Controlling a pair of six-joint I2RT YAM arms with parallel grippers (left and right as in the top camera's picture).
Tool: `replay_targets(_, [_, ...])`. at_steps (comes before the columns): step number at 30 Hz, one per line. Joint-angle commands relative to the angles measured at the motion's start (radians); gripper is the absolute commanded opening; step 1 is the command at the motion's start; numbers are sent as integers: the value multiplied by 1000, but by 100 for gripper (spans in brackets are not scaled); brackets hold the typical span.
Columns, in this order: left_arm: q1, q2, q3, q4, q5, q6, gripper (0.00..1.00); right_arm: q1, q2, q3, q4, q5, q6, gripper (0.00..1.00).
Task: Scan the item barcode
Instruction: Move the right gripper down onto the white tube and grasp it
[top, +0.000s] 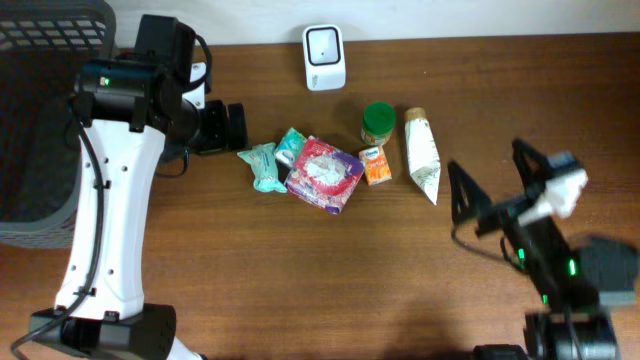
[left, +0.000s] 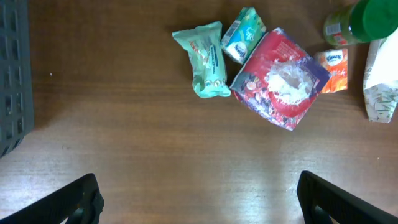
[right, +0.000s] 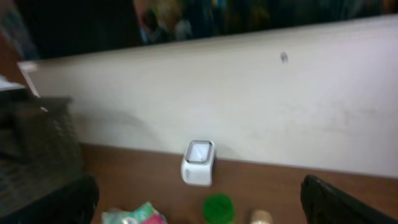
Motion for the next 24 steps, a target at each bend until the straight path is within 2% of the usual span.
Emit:
replay_targets(1, [-2, 1, 0, 1, -7, 15, 99, -5, 340, 244, -154, 13, -65, 98])
replay_targets(5, [-2, 1, 0, 1, -7, 15, 99, -5, 739, 557, -329, 13, -64, 98])
replay_targets(7, [-2, 1, 0, 1, -7, 15, 99, -5, 859, 704, -541, 13, -64, 99])
replay_targets(9, [-2, 1, 0, 1, -7, 15, 99, -5, 883, 752, -684, 9, -64, 99])
replay_targets(12, [-2, 1, 0, 1, -7, 15, 99, -5, 878, 751, -929, -205, -61, 99])
replay_targets(15, [-2, 1, 0, 1, -7, 15, 99, -5, 879, 751, -1143, -127, -64, 98])
replay_targets(18, [-2, 1, 0, 1, -7, 15, 99, -5, 879, 751, -1226, -68, -64, 98])
replay_targets(20, [-2, 1, 0, 1, -7, 15, 99, -5, 879, 751, -1223, -65, -64, 99])
replay_targets(24, [-2, 1, 0, 1, -7, 15, 99, -5, 879, 751, -1067, -106, -61, 99])
